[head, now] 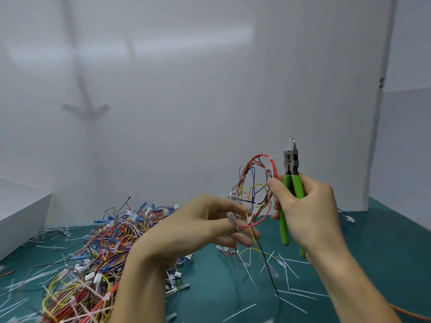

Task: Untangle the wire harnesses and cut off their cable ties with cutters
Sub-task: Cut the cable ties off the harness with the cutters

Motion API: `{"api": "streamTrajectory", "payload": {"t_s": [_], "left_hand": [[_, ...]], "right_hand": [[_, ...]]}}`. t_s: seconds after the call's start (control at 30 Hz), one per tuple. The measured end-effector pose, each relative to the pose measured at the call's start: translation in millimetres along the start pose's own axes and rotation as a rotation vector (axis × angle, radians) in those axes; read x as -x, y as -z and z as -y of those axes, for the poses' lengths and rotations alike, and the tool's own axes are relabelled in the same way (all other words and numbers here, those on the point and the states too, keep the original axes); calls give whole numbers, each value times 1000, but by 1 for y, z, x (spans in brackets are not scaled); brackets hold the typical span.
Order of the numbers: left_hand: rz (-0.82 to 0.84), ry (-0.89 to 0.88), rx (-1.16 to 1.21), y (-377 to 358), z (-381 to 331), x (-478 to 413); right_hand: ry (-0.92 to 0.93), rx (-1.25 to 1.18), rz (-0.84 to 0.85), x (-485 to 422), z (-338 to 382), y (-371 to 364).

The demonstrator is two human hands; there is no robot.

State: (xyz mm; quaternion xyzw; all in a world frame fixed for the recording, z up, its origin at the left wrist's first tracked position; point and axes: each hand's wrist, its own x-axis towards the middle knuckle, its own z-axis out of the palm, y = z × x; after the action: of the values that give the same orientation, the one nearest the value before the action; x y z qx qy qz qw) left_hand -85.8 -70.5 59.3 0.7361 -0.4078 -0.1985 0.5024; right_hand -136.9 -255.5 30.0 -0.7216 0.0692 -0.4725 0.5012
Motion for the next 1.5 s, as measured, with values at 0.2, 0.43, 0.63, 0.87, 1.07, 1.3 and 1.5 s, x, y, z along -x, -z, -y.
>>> {"api": "streamTrajectory", "payload": {"t_s": [0.2, 0.43, 0.63, 0.87, 1.07, 1.3, 1.5], "left_hand": [[18, -109, 313, -1, 0, -2], [-165, -156, 512, 9, 2, -3], [-387, -167, 744, 18, 1, -3], [-269, -163, 914, 3, -5, -12], [-412, -143, 712, -11, -3, -25], [-604, -142, 331, -5, 3, -21], [-642, -264, 180, -8, 3, -25]], "right_hand": [[-4, -18, -59, -3, -1, 4], [-16, -43, -57, -6, -3, 7], [-49, -64, -34, -8, -3, 13], [71, 64, 156, -2, 4, 7], [101, 120, 368, 15, 15, -10], [102, 273, 473, 17, 22, -8], [139, 553, 410, 17, 25, -2]]}}
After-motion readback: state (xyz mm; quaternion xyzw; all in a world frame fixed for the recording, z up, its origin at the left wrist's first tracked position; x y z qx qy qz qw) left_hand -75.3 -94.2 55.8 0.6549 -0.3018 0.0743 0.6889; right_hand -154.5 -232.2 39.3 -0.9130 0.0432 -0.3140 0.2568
